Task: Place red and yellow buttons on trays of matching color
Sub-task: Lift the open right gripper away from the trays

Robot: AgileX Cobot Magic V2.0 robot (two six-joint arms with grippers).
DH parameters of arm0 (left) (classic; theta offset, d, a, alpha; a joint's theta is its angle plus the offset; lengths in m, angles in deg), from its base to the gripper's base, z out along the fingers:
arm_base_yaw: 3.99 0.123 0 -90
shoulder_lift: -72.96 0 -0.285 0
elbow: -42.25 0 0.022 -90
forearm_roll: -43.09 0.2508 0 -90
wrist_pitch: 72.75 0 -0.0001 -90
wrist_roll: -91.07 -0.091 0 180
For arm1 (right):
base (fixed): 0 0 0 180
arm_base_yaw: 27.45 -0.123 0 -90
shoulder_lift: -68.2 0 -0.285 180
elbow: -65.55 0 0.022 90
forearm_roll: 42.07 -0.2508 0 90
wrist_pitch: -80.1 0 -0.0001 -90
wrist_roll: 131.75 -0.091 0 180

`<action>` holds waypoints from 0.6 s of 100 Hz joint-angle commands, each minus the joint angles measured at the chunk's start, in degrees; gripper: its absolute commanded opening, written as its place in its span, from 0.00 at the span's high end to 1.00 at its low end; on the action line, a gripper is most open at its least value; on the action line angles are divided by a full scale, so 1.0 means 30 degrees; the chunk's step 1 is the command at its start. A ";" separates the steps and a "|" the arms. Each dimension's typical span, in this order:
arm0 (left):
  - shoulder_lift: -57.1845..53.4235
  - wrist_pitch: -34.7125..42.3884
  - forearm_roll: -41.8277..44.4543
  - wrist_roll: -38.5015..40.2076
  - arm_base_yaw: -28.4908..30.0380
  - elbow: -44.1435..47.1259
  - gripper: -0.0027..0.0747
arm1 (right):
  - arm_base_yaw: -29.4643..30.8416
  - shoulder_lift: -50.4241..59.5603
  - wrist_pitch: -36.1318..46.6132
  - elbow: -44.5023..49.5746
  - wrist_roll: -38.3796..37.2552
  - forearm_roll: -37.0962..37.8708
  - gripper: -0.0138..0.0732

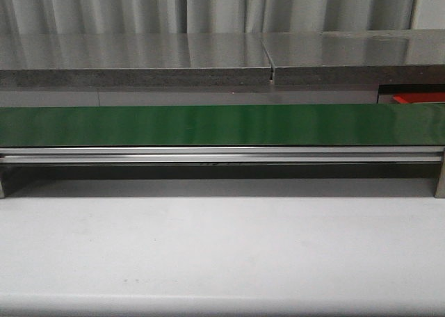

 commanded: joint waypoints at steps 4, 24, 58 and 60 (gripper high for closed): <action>0.0027 0.1269 -0.0549 0.0035 -0.0131 -0.0484 0.99 | 0.0004 0.1241 0.1317 0.0467 0.0286 -0.0096 0.38; 0.0027 0.1269 -0.0549 0.0035 -0.0131 -0.0484 0.99 | 0.0004 0.1588 0.1125 0.0607 0.0286 -0.0096 0.86; 0.0027 0.1269 -0.0549 0.0035 -0.0131 -0.0484 0.99 | 0.0004 0.1588 0.1106 0.0607 0.0267 -0.0096 0.98; 0.0027 0.1269 -0.0549 0.0035 -0.0131 -0.0484 0.99 | 0.0004 0.1588 0.1106 0.0607 0.0267 -0.0096 0.98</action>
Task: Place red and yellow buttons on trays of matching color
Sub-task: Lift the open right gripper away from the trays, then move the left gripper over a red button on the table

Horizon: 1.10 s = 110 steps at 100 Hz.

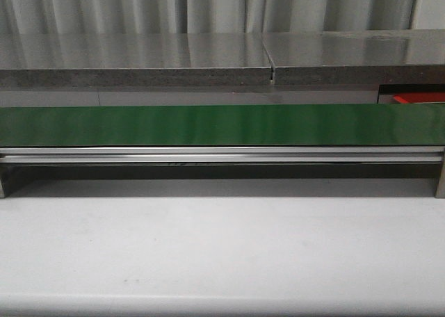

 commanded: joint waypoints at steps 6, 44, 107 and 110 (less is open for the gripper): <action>0.0027 0.1269 -0.0549 0.0035 -0.0131 -0.0484 0.99 | 0.0004 -0.0013 0.1191 -0.0468 0.0154 -0.0096 0.98; 0.0027 0.1228 -0.0549 0.0035 -0.0131 -0.0484 0.98 | 0.0004 -0.0013 0.1191 -0.0468 0.0154 -0.0096 0.98; 0.0121 0.1604 0.0045 0.0268 -0.0092 -0.0668 0.15 | 0.0004 -0.0013 0.1191 -0.0468 0.0154 -0.0096 0.98; 0.0296 0.1640 0.0320 0.0704 -0.0045 -0.0824 0.15 | 0.0004 -0.0013 0.1191 -0.0468 0.0154 -0.0096 0.98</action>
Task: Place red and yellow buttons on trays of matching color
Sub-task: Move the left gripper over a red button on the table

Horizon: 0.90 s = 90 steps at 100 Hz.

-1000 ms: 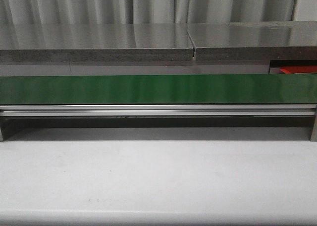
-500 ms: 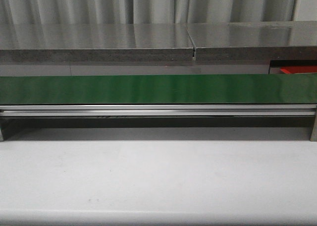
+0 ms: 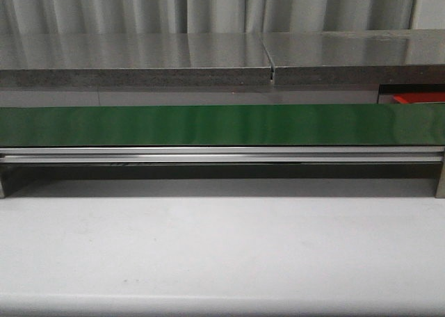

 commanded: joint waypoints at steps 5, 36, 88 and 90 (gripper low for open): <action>0.0875 0.1520 0.0896 0.1936 0.0151 -0.1315 0.15 | 0.0004 -0.0013 0.1191 -0.0468 0.0154 -0.0096 0.98; 0.7535 -0.0003 0.3441 0.5398 0.2447 -0.6507 0.15 | 0.0004 -0.0013 0.1191 -0.0468 0.0154 -0.0096 0.98; 1.9491 -0.1893 0.2129 0.5435 0.6102 -1.4025 0.15 | 0.0004 -0.0013 0.1191 -0.0468 0.0154 -0.0096 0.98; 1.9859 -0.1855 0.2129 0.5435 0.6189 -1.4139 0.15 | 0.0004 -0.0013 0.1191 -0.0468 0.0154 -0.0096 0.98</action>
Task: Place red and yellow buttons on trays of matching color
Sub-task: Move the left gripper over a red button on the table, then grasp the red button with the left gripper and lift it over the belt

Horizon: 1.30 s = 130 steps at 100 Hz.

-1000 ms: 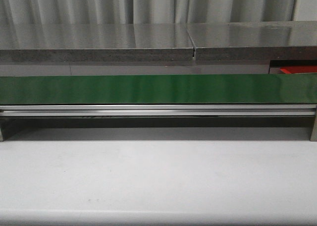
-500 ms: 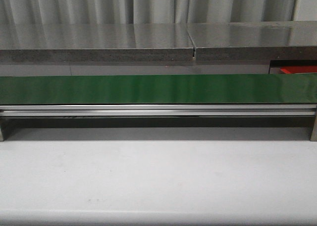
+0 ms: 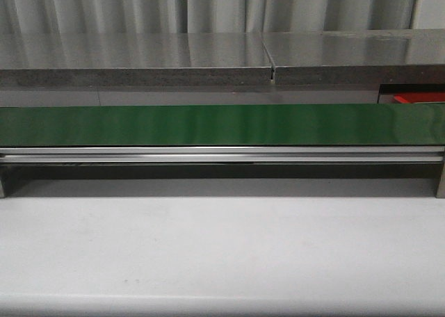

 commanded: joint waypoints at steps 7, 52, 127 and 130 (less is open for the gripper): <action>0.1947 0.0927 -0.0666 0.0272 0.0506 -0.1812 0.15 | 0.0004 -0.0013 0.1191 -0.0468 0.0154 -0.0096 0.98; 0.7454 0.1092 -0.0969 0.0272 0.0627 -0.5296 0.25 | 0.0004 -0.0013 0.1191 -0.0468 0.0154 -0.0096 0.98; 1.1023 0.1709 -0.0821 0.0740 0.0983 -0.7627 0.25 | 0.0004 -0.0013 0.1191 -0.0468 0.0154 -0.0096 0.98; 1.1281 0.1481 -0.0821 0.0740 0.0983 -0.7862 0.25 | 0.0004 -0.0013 0.1191 -0.0468 0.0154 -0.0096 0.98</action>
